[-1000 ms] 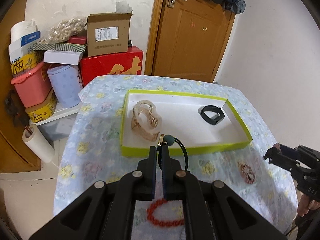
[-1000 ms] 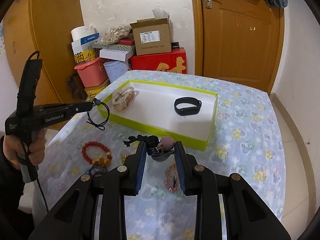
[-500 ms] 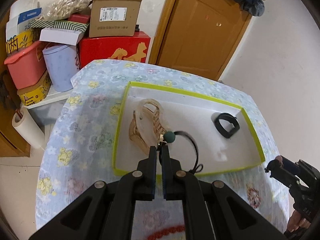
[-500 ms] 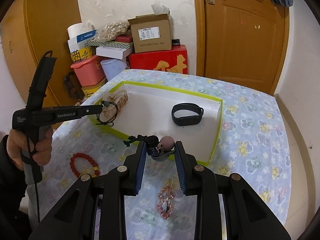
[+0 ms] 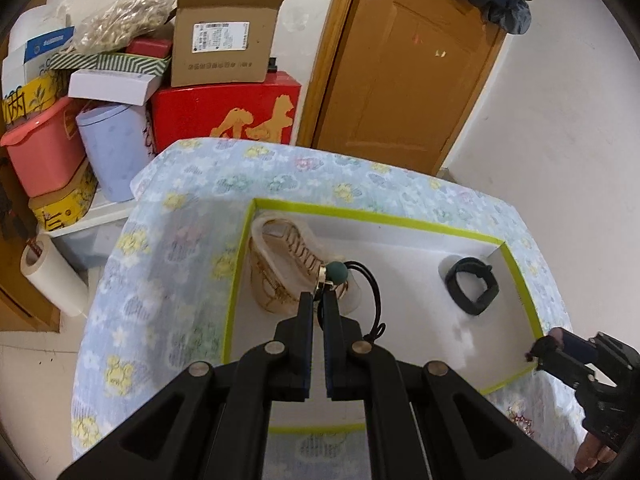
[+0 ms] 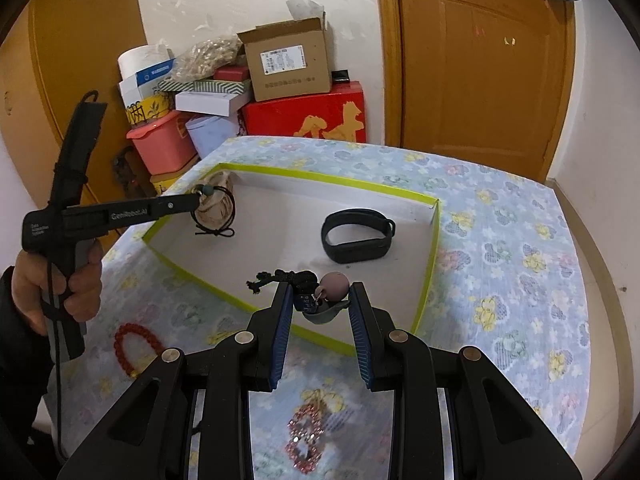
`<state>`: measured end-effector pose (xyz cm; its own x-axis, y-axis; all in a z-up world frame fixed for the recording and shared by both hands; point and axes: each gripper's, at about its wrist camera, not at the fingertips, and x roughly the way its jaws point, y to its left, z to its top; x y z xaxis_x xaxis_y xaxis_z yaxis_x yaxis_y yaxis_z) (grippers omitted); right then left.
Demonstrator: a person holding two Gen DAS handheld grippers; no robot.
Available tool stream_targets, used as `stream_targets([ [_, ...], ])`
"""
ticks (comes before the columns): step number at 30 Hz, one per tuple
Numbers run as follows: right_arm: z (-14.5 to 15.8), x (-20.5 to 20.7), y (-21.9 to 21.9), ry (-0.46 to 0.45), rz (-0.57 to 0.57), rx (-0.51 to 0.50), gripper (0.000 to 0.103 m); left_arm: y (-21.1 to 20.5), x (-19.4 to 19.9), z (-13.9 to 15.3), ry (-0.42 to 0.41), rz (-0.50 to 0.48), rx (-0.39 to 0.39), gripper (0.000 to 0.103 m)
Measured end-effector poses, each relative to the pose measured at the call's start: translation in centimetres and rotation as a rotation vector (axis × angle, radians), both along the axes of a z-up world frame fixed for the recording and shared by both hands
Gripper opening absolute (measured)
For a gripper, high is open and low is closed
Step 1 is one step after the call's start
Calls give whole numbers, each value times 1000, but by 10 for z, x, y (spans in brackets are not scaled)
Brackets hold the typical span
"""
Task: Organize jewelry
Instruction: 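Carry the hair tie and hair clip into the green tray and release both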
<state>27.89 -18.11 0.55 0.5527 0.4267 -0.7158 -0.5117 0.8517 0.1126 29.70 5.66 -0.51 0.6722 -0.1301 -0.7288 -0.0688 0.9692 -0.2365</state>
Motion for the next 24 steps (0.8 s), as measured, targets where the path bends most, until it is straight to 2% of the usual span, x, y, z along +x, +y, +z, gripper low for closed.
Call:
stream_targets([
  [7, -7, 7, 0, 14, -11, -4, 30, -7, -21, 15, -58, -61, 19, 4],
  [21, -26, 24, 1, 40, -48, -75, 30, 11, -28, -11, 48, 18, 109, 5],
  [24, -32, 29, 2, 58, -57, -92, 30, 9, -27, -13, 47, 21, 129, 5],
])
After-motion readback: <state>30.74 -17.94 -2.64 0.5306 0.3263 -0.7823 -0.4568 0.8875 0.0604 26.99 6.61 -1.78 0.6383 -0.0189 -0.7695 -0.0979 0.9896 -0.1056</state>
